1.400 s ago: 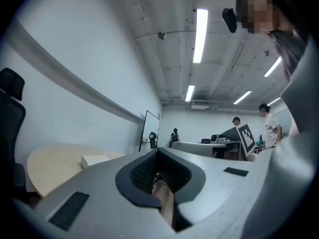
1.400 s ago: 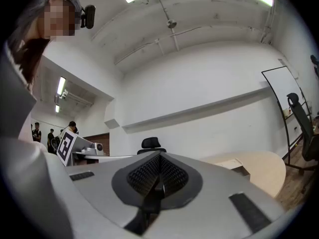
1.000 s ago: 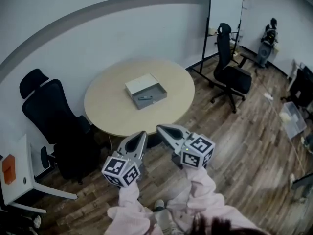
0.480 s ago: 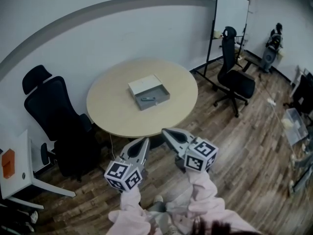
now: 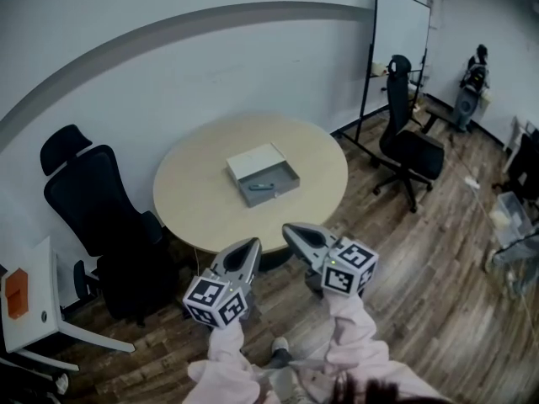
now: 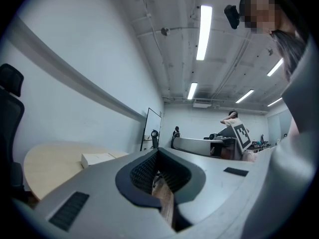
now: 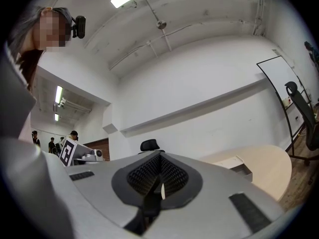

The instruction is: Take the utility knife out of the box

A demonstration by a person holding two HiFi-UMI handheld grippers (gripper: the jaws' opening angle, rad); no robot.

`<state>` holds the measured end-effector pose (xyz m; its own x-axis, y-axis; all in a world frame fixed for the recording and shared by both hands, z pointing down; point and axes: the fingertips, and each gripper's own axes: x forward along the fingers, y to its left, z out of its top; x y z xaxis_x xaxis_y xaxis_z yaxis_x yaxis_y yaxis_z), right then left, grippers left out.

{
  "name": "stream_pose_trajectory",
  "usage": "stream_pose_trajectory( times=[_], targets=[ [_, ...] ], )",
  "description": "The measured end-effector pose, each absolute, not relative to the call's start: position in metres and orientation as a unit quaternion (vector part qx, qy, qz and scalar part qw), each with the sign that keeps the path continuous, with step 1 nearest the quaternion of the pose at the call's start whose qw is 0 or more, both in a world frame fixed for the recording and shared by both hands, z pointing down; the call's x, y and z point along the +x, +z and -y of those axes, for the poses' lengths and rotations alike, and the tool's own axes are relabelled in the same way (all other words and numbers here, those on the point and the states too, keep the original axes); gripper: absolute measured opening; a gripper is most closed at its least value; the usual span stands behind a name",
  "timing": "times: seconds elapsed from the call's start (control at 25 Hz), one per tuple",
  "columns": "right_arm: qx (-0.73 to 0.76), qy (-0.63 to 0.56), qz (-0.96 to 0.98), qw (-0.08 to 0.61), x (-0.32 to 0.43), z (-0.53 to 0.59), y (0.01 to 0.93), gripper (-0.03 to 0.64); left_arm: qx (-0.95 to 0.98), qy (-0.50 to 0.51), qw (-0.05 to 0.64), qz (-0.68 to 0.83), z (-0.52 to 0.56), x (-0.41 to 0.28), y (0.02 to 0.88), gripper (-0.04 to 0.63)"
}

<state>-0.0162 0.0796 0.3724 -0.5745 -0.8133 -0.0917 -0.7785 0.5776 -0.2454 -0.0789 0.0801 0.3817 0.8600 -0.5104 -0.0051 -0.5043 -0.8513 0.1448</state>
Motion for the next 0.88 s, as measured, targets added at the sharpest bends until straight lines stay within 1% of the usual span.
stream_pose_trajectory(
  times=[0.24,0.88],
  targets=[
    [-0.457,-0.090,-0.880,0.094,-0.011,-0.045,0.375,-0.003,0.965,-0.022,0.066,0.251,-0.042,-0.070,0.379,0.005],
    [-0.475,-0.107,-0.870,0.073,-0.001,0.024,0.396,-0.002,0.971,-0.014,0.089,0.223,0.028,-0.052,0.398,0.005]
  ],
)
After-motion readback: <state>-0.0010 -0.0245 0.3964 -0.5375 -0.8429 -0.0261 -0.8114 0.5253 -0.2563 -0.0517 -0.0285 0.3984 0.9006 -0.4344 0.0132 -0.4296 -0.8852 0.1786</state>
